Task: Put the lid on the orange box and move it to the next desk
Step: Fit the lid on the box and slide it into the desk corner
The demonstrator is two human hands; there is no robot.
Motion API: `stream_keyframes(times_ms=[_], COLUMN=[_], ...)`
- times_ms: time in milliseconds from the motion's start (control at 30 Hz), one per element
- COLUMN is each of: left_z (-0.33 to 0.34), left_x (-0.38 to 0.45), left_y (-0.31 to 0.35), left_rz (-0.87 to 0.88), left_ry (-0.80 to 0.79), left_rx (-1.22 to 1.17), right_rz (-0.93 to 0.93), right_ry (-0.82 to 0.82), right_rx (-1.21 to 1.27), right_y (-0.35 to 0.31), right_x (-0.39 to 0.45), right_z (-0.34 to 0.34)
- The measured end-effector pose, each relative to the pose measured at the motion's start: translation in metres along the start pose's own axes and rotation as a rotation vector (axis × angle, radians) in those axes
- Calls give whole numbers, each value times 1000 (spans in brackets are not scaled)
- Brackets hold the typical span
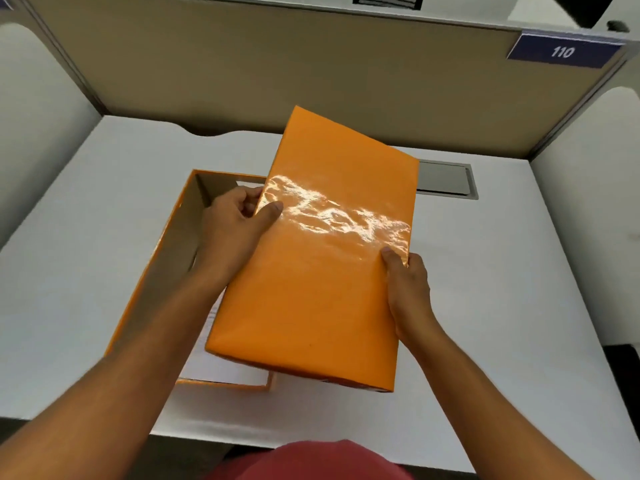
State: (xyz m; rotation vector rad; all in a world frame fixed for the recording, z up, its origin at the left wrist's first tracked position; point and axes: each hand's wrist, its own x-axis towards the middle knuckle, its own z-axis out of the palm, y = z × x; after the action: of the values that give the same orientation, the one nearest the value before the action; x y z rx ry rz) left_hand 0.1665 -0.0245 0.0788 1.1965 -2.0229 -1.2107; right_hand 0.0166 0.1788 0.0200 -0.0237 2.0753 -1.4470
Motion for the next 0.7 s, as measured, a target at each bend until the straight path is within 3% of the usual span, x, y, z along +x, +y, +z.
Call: stream_keyframes(times_ms=[233, 467, 633, 700], left_z=[-87, -132, -138, -141], left_x=[5, 11, 19, 30], left_y=[-61, -127, -163, -169], left_rz=[-26, -28, -18, 12], left_ry=[63, 113, 57, -35], left_rx=[45, 139, 174, 152], right_rz=[-120, -239, -320, -323], right_ry=[-49, -77, 12, 154], right_rx=[-109, -233, -415, -488], right_y=[-4, 8, 20, 23], right_x=[-47, -77, -81, -89], right_z=[83, 144, 160, 171])
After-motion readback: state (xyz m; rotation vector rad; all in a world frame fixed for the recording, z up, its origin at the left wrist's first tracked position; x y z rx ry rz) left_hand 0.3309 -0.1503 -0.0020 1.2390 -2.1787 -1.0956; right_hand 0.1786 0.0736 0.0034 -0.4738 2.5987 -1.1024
